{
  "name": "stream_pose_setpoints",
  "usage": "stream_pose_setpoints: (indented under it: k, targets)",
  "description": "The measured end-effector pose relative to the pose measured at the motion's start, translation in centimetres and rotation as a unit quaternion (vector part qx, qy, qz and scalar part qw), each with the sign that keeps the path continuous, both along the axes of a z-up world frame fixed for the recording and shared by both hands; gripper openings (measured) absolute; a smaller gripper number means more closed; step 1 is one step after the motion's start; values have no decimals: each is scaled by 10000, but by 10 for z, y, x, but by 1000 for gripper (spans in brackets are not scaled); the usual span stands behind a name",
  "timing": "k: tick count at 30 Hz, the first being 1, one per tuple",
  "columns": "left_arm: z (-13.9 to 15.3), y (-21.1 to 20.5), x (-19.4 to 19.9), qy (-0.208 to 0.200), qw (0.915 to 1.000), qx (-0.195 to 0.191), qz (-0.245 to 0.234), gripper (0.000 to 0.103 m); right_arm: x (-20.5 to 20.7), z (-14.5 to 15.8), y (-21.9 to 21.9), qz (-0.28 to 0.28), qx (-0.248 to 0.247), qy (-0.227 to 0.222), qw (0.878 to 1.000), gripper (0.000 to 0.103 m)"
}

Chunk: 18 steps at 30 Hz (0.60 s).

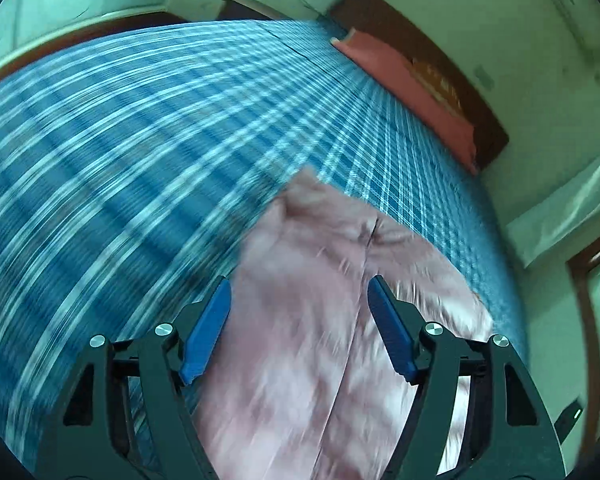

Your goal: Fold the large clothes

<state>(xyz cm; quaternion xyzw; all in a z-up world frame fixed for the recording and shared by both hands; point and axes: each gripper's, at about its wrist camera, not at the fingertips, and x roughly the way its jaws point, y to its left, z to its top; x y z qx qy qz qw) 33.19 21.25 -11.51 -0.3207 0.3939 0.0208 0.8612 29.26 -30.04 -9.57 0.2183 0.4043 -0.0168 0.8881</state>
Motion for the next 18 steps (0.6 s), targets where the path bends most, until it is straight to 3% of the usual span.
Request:
stream_pose_setpoints:
  k: [5, 8, 9, 12, 13, 18]
  targets:
    - [-19, 15, -85, 90, 9970, -488, 594, 73, -93, -14, -34, -693, 759, -115, 9946, 69]
    - [-41, 11, -124, 179, 9921, -978, 765, 73, -130, -42, -40, -918, 1599, 6, 9829, 70]
    - [-48, 7, -131, 150, 9905, -1146, 750, 73, -133, -49, -39, -908, 1788, 25, 9797, 70]
    - [-45, -2, -133, -38, 9923, -997, 738, 73, -134, -67, -29, -878, 2305, 25, 9691, 70]
    - [-45, -3, -132, -73, 9908, -1138, 733, 74, -132, -69, -26, -884, 2470, -52, 9650, 70]
    - [-53, -16, -106, -53, 9833, -1638, 784, 74, -102, -73, -15, -1104, 2680, -259, 9567, 71]
